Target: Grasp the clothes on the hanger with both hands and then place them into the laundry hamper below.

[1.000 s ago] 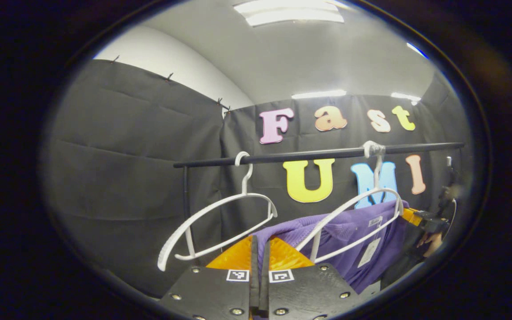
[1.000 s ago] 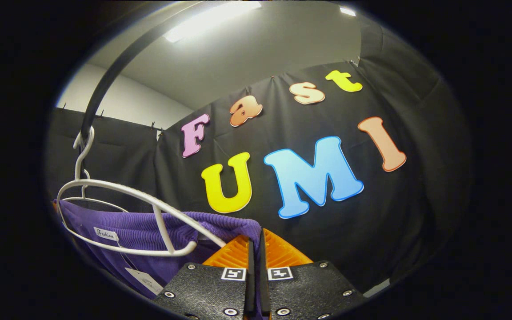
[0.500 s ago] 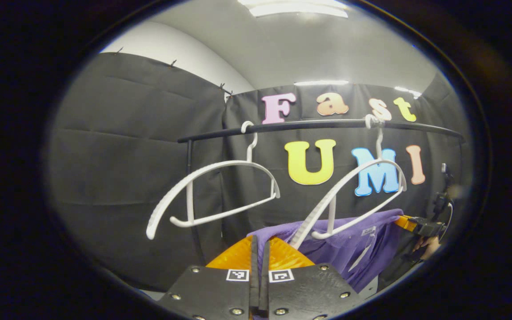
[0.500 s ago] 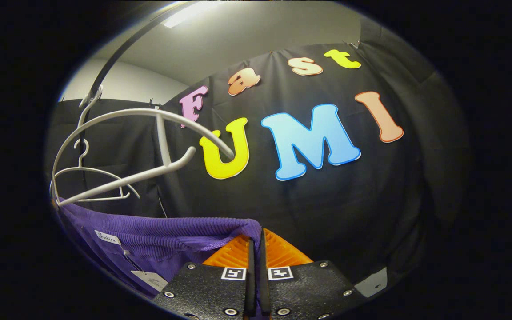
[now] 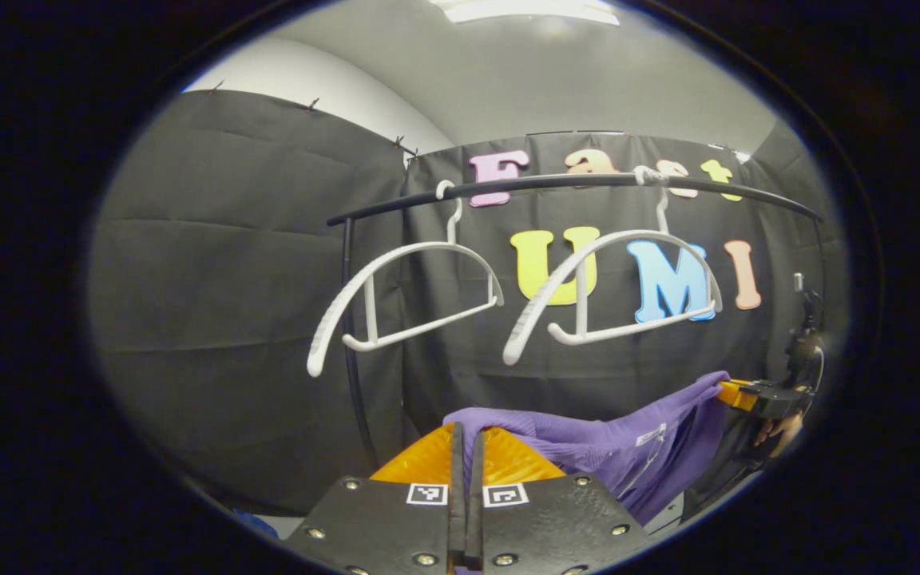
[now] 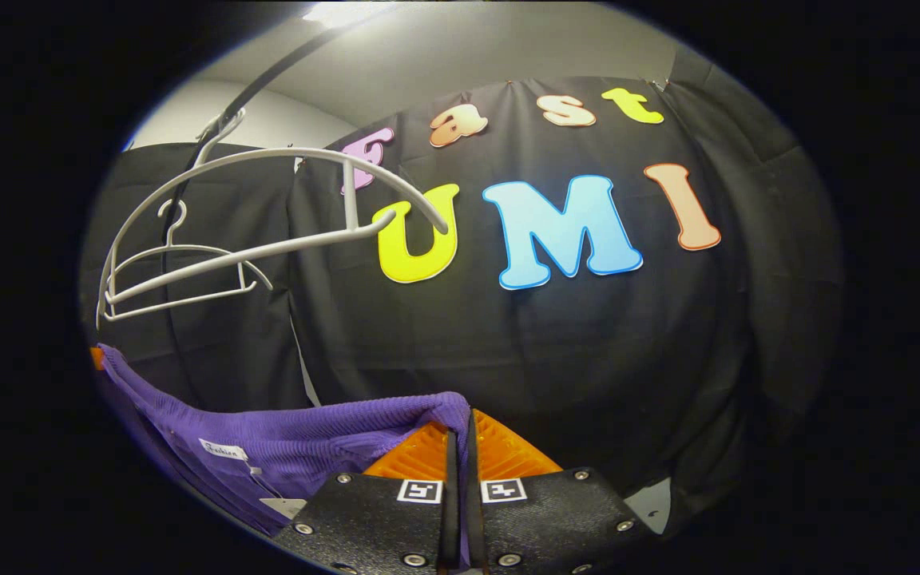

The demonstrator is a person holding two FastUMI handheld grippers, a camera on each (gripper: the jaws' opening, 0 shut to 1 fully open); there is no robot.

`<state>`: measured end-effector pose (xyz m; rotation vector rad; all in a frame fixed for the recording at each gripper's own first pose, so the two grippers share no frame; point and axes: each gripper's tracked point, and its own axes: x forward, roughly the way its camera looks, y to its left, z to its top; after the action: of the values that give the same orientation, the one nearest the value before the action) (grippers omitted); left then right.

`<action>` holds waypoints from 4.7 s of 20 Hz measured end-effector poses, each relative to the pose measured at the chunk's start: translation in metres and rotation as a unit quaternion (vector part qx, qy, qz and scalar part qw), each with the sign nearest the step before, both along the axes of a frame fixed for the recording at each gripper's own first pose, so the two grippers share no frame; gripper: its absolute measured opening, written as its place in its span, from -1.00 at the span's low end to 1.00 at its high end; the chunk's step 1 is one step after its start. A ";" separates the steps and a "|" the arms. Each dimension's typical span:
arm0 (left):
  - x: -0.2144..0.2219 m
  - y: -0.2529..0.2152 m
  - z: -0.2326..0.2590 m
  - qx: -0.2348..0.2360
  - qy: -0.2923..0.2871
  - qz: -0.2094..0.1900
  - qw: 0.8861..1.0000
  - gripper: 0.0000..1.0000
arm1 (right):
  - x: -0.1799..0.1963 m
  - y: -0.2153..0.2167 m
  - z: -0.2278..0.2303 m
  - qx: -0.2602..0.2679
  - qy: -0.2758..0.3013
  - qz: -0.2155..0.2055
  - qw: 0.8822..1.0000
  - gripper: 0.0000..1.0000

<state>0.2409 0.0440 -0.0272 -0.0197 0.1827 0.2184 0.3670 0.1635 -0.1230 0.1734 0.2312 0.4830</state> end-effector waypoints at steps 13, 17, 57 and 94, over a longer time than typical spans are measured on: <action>-0.053 -0.026 0.023 -0.055 -0.044 -0.100 0.992 -0.98 | -0.134 -0.014 0.077 -0.009 -0.049 -0.017 0.999 -0.92; -0.071 -0.040 0.032 -0.055 -0.054 -0.143 0.987 -0.98 | -0.174 -0.010 0.090 -0.013 -0.060 -0.019 0.998 -0.92; -0.189 -0.120 -0.305 -0.041 0.255 -0.207 0.944 -0.97 | -0.367 0.004 -0.201 -0.205 0.197 0.037 0.958 -0.89; -0.168 -0.038 -0.013 -0.003 -0.012 -0.162 0.987 0.94 | -0.331 -0.036 0.025 -0.104 -0.035 -0.100 0.989 0.86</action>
<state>0.0727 0.0065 -0.0400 0.0018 0.1590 -0.1062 0.0357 0.1277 -0.0977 -0.0243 0.1917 0.2618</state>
